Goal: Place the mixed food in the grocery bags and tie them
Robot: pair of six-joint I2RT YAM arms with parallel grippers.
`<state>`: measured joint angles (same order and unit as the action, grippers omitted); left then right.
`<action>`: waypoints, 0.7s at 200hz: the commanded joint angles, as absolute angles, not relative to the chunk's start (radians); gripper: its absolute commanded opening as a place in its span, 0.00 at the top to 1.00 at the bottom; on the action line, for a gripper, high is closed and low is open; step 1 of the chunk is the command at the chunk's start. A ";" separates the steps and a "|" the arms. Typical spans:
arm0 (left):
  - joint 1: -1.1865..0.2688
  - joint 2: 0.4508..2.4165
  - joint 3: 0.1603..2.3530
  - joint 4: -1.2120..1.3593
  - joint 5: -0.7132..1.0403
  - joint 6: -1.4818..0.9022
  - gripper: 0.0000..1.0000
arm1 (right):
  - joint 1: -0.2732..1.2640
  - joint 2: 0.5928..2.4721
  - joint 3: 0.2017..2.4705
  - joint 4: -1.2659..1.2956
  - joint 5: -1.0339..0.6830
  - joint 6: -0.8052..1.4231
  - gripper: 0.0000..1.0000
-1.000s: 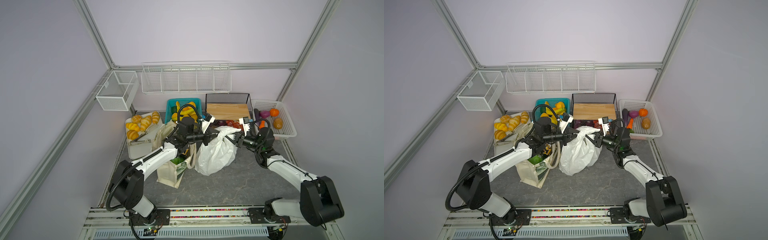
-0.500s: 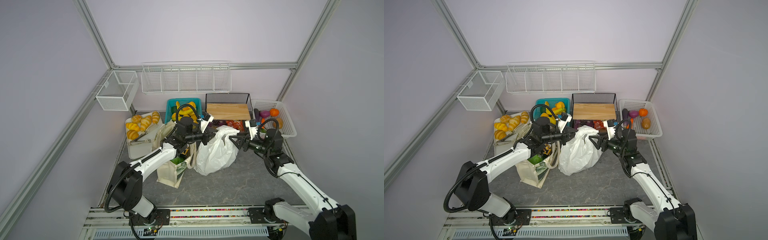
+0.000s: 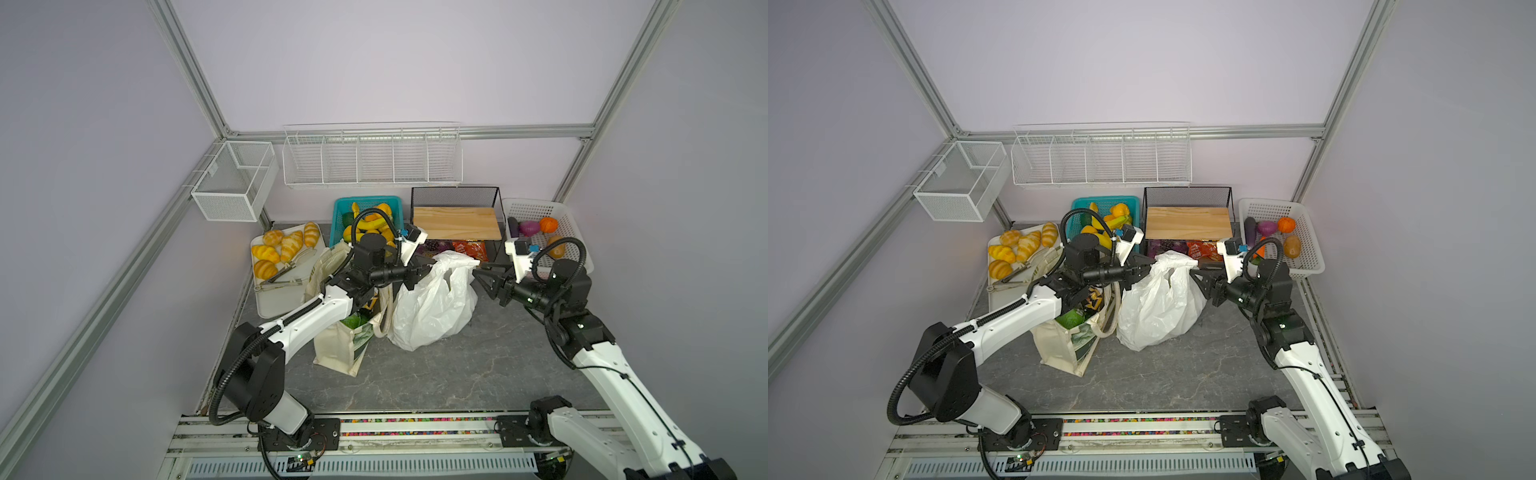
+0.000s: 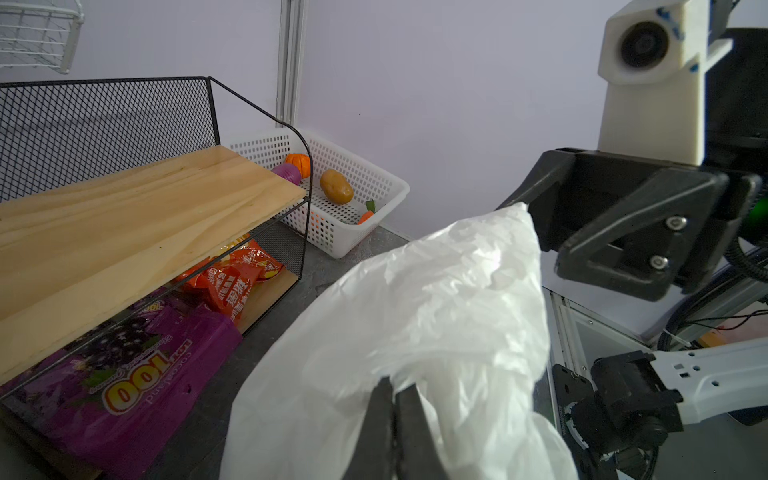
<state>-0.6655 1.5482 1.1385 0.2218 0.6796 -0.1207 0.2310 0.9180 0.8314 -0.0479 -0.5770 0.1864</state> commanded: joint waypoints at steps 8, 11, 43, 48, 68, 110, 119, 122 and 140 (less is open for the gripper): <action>-0.661 1.552 1.138 0.259 0.705 -0.136 1.00 | 0.241 0.946 0.867 -0.048 -0.609 0.161 0.58; -0.661 1.551 1.138 0.259 0.704 -0.135 1.00 | 0.241 0.949 0.869 -0.048 -0.608 0.160 0.58; -0.661 1.550 1.141 0.259 0.706 -0.136 1.00 | 0.242 0.975 0.873 -0.043 -0.596 0.157 0.57; -0.662 1.550 1.140 0.259 0.707 -0.136 1.00 | 0.242 0.978 0.872 -0.043 -0.595 0.154 0.58; -0.661 1.551 1.140 0.258 0.708 -0.135 1.00 | 0.242 0.985 0.873 -0.037 -0.605 0.154 0.63; -0.661 1.551 1.140 0.258 0.709 -0.132 1.00 | 0.245 0.994 0.908 -0.029 -0.610 0.156 0.63; -0.661 1.550 1.140 0.258 0.710 -0.131 1.00 | 0.245 0.997 0.912 -0.028 -0.609 0.155 0.62; -0.661 1.551 1.140 0.258 0.711 -0.131 1.00 | 0.245 0.998 0.915 -0.028 -0.610 0.155 0.61; -0.661 1.549 1.139 0.257 0.710 -0.129 1.00 | 0.247 1.007 0.923 -0.030 -0.614 0.153 0.62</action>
